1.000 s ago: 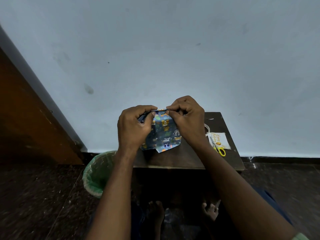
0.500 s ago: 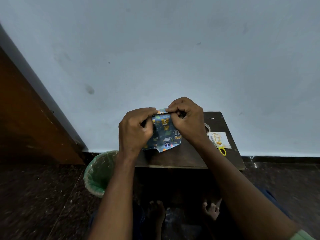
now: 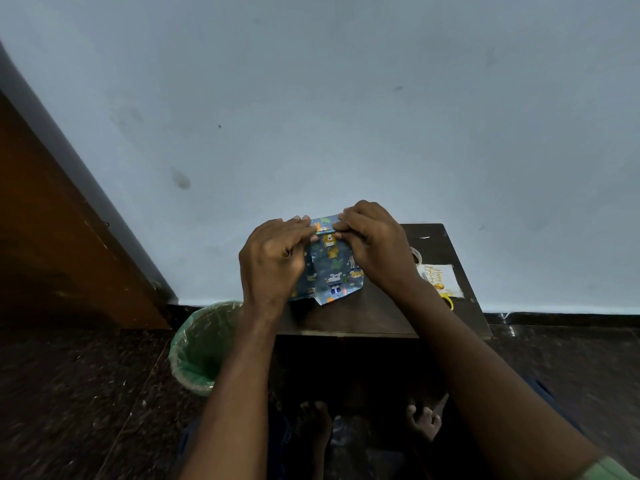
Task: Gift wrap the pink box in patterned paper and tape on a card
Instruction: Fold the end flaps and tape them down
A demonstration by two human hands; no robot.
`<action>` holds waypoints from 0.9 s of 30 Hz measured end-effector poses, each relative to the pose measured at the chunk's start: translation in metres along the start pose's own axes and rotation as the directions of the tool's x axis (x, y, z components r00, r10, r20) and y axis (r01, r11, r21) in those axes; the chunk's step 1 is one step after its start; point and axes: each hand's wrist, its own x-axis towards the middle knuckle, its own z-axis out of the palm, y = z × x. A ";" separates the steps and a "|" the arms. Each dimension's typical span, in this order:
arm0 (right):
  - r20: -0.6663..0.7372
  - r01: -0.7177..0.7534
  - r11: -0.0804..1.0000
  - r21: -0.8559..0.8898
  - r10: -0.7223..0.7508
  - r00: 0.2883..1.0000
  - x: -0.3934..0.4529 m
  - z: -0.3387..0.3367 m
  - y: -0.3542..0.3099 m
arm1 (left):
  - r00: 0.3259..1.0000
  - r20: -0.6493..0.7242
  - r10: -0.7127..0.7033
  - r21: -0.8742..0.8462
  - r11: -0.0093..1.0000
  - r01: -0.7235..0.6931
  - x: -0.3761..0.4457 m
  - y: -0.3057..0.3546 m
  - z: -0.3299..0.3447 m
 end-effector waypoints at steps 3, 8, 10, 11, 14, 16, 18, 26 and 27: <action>0.004 -0.045 0.996 0.078 0.045 0.999 0.001 0.001 0.003 | 1.000 -0.023 -0.015 0.006 1.000 0.015 0.000 0.000 0.002; -0.001 -0.076 0.985 0.155 0.077 0.997 0.005 0.001 0.004 | 1.000 0.010 -0.013 0.026 1.000 0.013 0.005 0.007 -0.002; -0.014 -0.090 0.982 0.165 0.094 0.995 0.004 0.002 0.002 | 0.994 0.107 -0.026 0.061 0.998 0.019 0.011 0.008 -0.004; -0.023 -0.098 0.981 0.169 0.103 0.994 0.004 0.002 0.002 | 0.983 0.180 -0.040 0.080 0.996 0.026 0.012 0.009 -0.003; -0.056 -0.098 0.975 0.197 0.111 0.992 0.002 0.002 0.001 | 0.952 0.293 -0.089 0.101 0.993 0.062 0.016 0.011 0.002; -0.057 -0.107 0.972 0.210 0.121 0.991 -0.001 0.000 -0.001 | 0.953 0.284 -0.106 0.118 0.990 0.075 0.016 0.013 0.003; -0.069 -0.164 0.966 0.201 0.181 0.981 -0.004 -0.003 -0.004 | 0.957 0.271 -0.099 0.110 0.991 0.072 0.014 0.015 0.003; 0.089 -0.727 0.451 0.518 0.817 0.570 -0.020 -0.005 -0.003 | 0.971 -0.019 -0.238 -0.018 0.971 0.238 0.018 0.016 -0.006; 0.151 -0.765 0.384 0.517 0.839 0.523 -0.022 -0.002 -0.001 | 0.949 -0.050 -0.310 -0.081 0.949 0.306 0.017 0.014 -0.007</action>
